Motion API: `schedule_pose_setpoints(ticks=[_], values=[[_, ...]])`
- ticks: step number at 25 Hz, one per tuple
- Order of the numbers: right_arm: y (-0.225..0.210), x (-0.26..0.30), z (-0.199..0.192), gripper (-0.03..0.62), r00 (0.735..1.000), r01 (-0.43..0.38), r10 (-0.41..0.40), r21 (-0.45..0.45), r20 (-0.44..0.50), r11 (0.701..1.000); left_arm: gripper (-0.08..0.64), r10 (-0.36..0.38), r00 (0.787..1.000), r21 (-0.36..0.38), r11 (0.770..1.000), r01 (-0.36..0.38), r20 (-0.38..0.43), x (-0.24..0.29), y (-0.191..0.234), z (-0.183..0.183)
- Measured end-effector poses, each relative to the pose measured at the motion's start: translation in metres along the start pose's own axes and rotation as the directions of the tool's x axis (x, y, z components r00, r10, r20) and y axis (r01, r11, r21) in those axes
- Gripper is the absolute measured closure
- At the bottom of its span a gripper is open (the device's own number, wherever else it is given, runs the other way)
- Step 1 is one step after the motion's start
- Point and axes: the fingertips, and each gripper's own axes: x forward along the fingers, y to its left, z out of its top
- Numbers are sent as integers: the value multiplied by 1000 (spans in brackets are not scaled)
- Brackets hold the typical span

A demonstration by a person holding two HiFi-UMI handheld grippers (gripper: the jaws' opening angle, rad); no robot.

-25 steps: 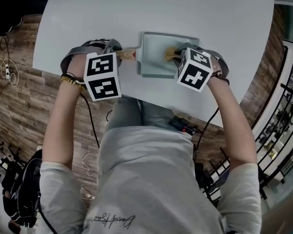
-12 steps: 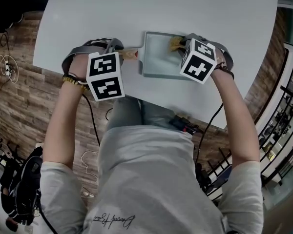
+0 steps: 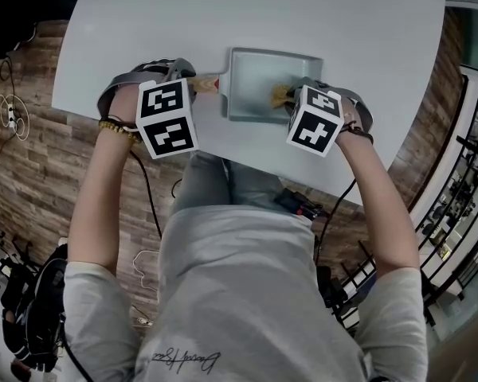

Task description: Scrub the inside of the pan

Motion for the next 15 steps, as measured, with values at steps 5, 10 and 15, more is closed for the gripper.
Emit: schedule_pose_setpoints(ticks=[5,10,15], values=[[17,4,-1,523,999,-44,44,-7,-12,999,410,2,1000,0,1000,-2,1,1,3,-2],[19,1,-3,523,999,-38,38,-30,-10,999,410,-1,1000,4,1000,1,-3,-2,1,-1],[2,-2,-4,523,1000,-21,21,-14,-2,1000,410,-14,1000,11,1000,14,-4,-3,-3,1]])
